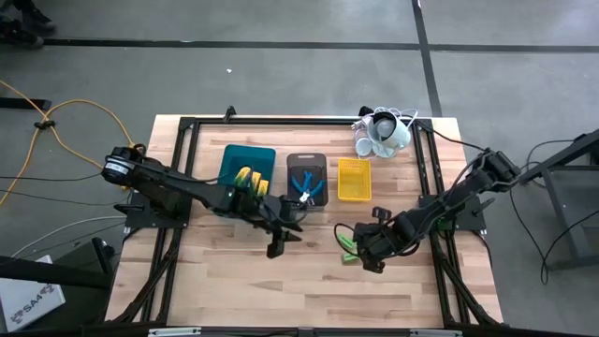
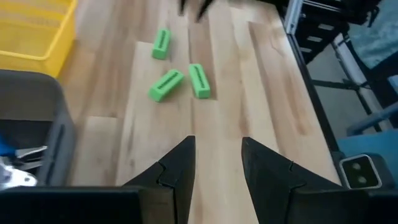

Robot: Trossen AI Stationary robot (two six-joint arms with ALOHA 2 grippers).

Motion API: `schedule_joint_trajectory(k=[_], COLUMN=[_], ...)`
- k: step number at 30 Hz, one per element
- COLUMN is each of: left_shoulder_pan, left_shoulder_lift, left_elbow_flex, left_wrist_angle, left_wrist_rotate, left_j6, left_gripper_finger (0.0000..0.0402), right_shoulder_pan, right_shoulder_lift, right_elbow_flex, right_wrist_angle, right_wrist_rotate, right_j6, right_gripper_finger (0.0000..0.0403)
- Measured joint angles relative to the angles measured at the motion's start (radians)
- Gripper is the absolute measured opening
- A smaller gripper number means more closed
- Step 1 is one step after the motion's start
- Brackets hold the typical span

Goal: Pick & Place School Supplies
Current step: Put the green eraser into the yellow bin

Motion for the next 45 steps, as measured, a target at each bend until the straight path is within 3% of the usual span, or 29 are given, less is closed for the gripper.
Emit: schedule_joint_trajectory(k=[6,17,45], left_shoulder_pan=[-0.023,-0.026,-0.026], left_shoulder_lift=[0.000,0.000,0.000], left_elbow_flex=[0.000,0.000,0.000], left_wrist_angle=[-0.003,-0.006,-0.004], left_wrist_rotate=[0.000,0.000,0.000], left_j6=[-0.051,-0.059,-0.058], left_gripper_finger=[0.0127,0.0127,0.0127], right_shoulder_pan=[0.026,0.041,-0.080], right_shoulder_lift=[0.000,0.000,-0.001], right_elbow_flex=[-0.093,-0.193,-0.365], right_wrist_angle=[0.043,0.126,0.324], right_wrist_rotate=[-0.029,0.002,-0.082], right_j6=[0.014,0.010,-0.073], right_gripper_finger=[0.0086,0.0140,0.0139])
